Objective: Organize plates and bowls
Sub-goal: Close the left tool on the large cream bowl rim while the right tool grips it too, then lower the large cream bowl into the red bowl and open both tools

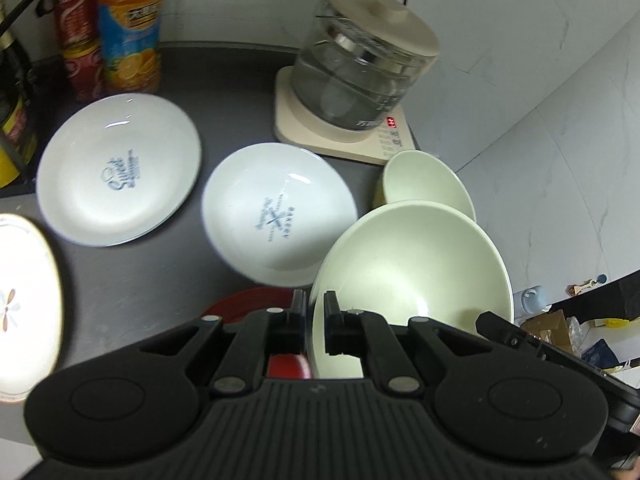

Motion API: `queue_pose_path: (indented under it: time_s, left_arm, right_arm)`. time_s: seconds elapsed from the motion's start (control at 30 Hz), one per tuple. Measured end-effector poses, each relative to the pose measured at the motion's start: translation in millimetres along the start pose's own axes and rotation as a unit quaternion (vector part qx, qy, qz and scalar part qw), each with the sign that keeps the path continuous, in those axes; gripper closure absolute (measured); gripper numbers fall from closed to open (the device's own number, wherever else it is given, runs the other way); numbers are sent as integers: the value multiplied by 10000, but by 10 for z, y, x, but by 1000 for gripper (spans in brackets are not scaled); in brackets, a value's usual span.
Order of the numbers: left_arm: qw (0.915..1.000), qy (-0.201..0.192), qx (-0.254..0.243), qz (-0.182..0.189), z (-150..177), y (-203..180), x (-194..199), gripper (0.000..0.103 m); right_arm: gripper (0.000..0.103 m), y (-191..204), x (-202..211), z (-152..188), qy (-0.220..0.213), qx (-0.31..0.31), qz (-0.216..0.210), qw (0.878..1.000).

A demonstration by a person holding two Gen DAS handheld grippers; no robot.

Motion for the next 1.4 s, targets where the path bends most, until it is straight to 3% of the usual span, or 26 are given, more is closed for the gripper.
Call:
queue_pose_path:
  time_s: [0.5, 1.4]
  left_arm:
    - [9997, 233, 79, 89, 237, 532, 10, 97]
    - [9972, 731, 110, 116, 351, 866, -325, 94]
  right_arm:
    - [94, 404, -175, 229, 302, 166, 73, 9994]
    - [96, 515, -569, 452, 718, 118, 446, 9964]
Point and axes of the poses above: each gripper's, at about its wrist camera, not at the fingertips, and x roughly against the way its jaws point, y to its left, z to its underside, the point moved 4 cm from there along -x, roughly the way its jaws point, and after that the axes turned 14 degrees about y, right-handed, at the moved point
